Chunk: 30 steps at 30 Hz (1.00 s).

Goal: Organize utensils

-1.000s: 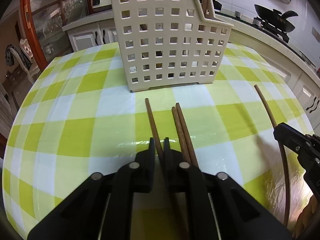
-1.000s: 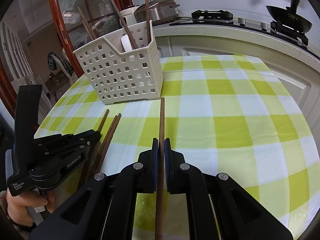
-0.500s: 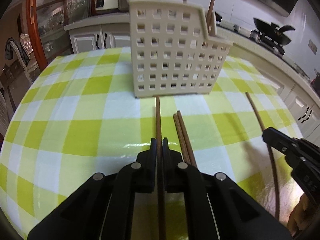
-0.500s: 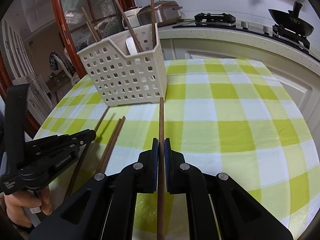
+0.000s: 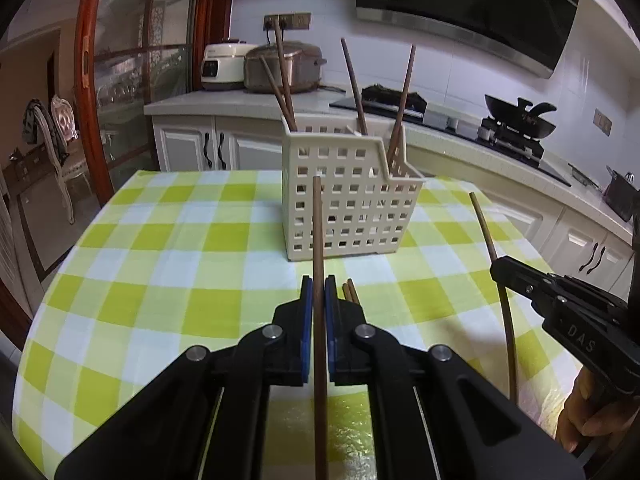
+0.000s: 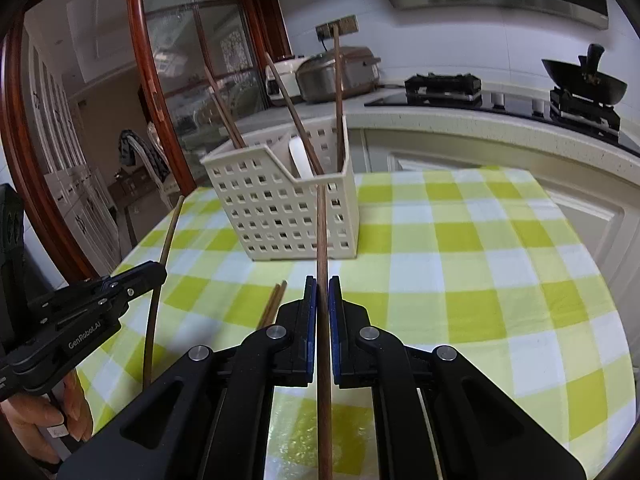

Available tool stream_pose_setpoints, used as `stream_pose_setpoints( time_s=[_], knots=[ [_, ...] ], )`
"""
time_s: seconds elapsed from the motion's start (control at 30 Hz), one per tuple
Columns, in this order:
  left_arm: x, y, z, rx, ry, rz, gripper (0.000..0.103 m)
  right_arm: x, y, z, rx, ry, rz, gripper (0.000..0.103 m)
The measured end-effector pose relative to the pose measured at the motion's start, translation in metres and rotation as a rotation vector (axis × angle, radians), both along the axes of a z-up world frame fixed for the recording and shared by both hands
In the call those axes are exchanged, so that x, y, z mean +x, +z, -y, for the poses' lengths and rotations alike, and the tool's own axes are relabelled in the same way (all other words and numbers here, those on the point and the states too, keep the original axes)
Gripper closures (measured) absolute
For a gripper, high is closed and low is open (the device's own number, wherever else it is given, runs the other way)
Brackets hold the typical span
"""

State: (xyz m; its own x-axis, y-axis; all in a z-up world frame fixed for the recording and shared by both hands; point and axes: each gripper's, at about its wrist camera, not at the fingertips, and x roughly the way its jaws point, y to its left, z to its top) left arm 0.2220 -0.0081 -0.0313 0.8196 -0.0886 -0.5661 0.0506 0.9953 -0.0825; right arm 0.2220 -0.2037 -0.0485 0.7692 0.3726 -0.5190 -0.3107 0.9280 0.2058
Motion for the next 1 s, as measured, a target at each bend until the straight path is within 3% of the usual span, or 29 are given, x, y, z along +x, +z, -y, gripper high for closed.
stream_pose_setpoints(
  time_s=[0.73, 1.0],
  knots=[
    [-0.057, 0.035, -0.003, 0.025, 0.029, 0.235, 0.097, -0.042, 0.038, -0.012, -0.043, -0.009, 0.201, 0.097],
    [-0.071, 0.046, -0.001, 0.036, 0.024, 0.275, 0.097, -0.058, 0.053, -0.014, -0.051, -0.006, 0.257, 0.097]
  ],
)
